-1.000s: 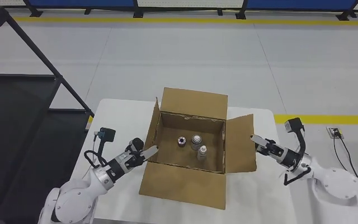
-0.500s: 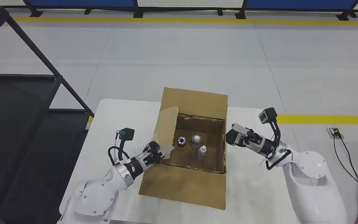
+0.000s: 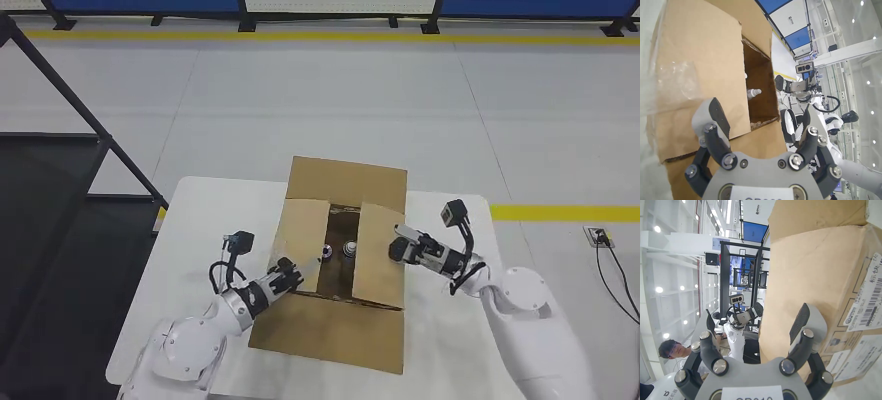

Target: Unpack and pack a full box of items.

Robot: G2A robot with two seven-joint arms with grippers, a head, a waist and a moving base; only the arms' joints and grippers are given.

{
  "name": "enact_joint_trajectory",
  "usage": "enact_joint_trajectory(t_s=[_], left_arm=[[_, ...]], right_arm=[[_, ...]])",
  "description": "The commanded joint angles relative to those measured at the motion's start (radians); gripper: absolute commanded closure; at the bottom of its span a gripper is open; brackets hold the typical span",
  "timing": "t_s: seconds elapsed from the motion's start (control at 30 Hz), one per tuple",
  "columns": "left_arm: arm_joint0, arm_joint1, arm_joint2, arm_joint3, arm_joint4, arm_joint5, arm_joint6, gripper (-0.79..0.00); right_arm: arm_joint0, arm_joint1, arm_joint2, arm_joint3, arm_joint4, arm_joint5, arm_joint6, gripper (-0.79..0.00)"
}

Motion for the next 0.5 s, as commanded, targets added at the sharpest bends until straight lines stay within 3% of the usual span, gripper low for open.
enact_joint_trajectory(t_s=[0.0, 0.17, 0.47], left_arm=[[-0.002, -0.002, 0.007, 0.006, -0.008, 0.015, 0.022, -0.785], [-0.012, -0.005, 0.027, 0.017, -0.019, 0.047, 0.056, -0.785], [-0.026, -0.006, 0.068, 0.037, 0.014, 0.055, 0.076, -0.785]], right_arm=[[0.01, -0.003, -0.019, 0.011, -0.014, -0.019, -0.028, -0.785], [0.013, -0.007, -0.061, -0.006, -0.077, -0.068, -0.084, -0.785], [-0.006, -0.002, -0.099, -0.086, -0.227, -0.056, -0.163, -0.785]])
